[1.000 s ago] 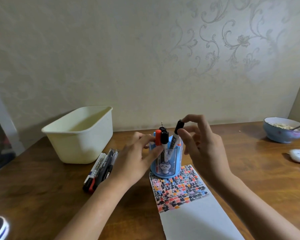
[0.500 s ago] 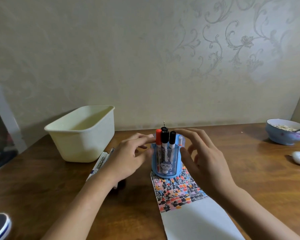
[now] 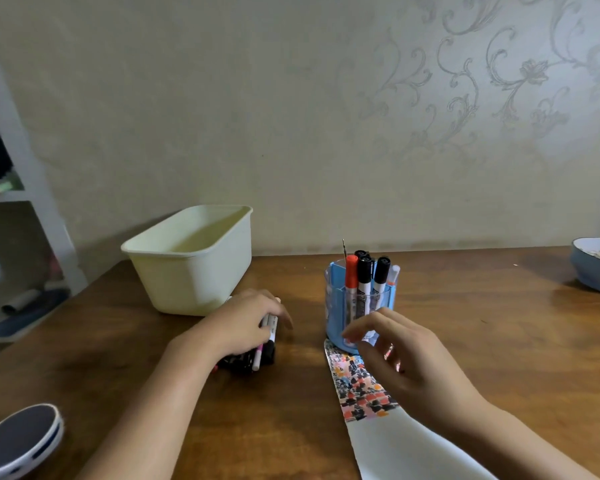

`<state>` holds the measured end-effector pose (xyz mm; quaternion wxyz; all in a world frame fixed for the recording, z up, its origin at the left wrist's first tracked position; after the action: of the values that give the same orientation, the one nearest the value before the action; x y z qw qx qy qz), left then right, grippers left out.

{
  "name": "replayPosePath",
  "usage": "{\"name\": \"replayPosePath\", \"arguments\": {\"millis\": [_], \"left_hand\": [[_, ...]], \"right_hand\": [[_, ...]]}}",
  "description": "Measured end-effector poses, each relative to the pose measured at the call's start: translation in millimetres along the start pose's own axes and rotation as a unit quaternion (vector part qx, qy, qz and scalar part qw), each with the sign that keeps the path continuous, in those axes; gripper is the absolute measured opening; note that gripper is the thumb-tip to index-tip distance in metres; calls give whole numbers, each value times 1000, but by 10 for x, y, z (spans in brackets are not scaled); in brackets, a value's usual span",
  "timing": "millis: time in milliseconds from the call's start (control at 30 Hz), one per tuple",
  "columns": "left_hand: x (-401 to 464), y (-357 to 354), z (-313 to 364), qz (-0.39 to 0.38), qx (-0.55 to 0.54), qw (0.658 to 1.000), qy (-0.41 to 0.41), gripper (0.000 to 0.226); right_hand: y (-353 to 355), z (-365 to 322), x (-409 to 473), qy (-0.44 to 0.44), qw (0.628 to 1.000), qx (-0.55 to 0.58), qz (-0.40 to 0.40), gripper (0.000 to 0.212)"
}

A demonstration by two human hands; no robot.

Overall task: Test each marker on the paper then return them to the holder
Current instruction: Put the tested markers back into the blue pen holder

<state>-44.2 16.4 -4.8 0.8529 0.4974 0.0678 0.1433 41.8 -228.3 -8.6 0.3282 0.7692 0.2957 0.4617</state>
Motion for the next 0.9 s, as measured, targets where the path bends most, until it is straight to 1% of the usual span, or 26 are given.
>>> {"name": "replayPosePath", "arguments": {"millis": [133, 233, 367, 433, 500, 567, 633, 700, 733, 800, 900], "left_hand": [[45, -60, 33, 10, 48, 999, -10, 44], [32, -87, 72, 13, 48, 999, -11, 39], [30, -111, 122, 30, 55, 997, -48, 29], [29, -104, 180, 52, 13, 997, -60, 25], [17, -66, 272, 77, -41, 994, -71, 25], [-11, -11, 383, 89, -115, 985, -89, 24], [-57, 43, 491, 84, -187, 973, -108, 21], [-95, 55, 575, 52, -228, 964, -124, 21], [-106, 43, 607, 34, -235, 962, -131, 21], [-109, -5, 668, 11, -237, 961, -140, 21], [-100, -92, 740, 5, -232, 962, -146, 18]], "right_hand": [[-5, 23, 1, -9, 1000, -8, -13, 16], [-15, 25, 3, -11, 1000, -9, -24, 16], [-33, 30, 0, -12, 999, -16, -39, 16], [-32, 29, -2, -12, 999, -14, -36, 19], [-19, 21, -2, -10, 1000, -8, -27, 26], [1, 4, 3, -5, 1000, -3, -16, 34], [21, -15, 10, -5, 1000, 7, -7, 40], [32, -23, 13, -10, 1000, 26, 0, 45], [35, -22, 12, -14, 999, 37, 2, 46], [39, -10, 9, -23, 998, 64, 8, 40], [46, 6, 14, -40, 995, 84, 18, 28]]}}
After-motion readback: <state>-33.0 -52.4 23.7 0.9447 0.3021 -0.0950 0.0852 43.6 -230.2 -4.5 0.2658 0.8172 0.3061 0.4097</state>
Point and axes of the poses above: each hand's wrist, its own x-axis towards the middle knuckle, its own y-axis out of the back of the hand, z = x × y, the point moved 3 cm from there along x, towards the middle knuckle, and after that the axes turned 12 degrees about -x, right-handed, at the moved point
